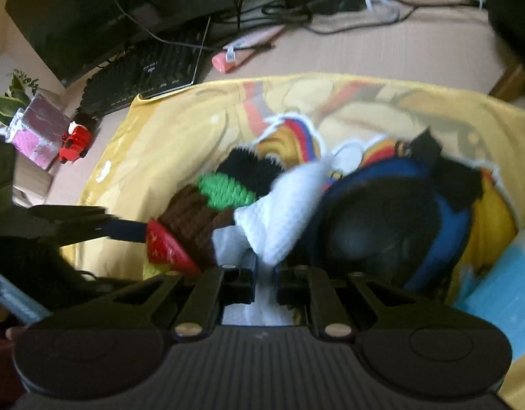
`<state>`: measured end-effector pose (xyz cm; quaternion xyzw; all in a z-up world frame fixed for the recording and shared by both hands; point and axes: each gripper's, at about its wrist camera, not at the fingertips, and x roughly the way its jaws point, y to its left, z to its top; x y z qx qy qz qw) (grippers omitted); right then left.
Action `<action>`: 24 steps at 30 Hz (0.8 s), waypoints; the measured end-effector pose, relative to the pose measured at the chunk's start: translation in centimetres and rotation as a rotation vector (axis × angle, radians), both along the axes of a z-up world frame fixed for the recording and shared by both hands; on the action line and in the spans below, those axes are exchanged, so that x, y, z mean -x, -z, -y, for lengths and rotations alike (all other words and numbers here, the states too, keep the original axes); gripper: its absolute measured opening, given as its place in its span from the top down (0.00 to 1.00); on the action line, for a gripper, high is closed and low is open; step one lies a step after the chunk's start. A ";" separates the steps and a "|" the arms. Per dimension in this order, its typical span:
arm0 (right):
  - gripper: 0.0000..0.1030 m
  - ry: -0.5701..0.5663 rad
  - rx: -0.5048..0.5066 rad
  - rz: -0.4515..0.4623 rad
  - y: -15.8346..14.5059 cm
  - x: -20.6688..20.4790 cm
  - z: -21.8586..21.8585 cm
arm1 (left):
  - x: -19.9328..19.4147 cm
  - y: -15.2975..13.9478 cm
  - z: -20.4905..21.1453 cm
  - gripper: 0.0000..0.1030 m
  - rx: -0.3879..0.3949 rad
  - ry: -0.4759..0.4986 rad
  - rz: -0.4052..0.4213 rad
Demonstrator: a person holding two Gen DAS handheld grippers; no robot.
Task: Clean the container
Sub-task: 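Hold the crocheted doll with the left gripper while the right wipes it with the paper towel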
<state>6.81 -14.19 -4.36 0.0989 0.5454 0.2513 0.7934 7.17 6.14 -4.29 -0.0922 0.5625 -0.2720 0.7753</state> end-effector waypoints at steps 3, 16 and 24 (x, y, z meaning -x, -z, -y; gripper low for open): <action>0.92 0.037 -0.028 -0.018 0.4 0.2 0.7 | -0.5 0.5 0.6 0.01 0.023 0.009 -0.012; 0.92 0.104 -0.074 0.140 -4.6 -1.3 2.4 | 2.6 -2.3 4.1 0.25 -0.589 0.282 0.643; 0.92 0.008 -0.249 0.257 -8.7 -4.7 -2.2 | 3.5 -0.6 4.9 0.22 -0.562 0.325 0.572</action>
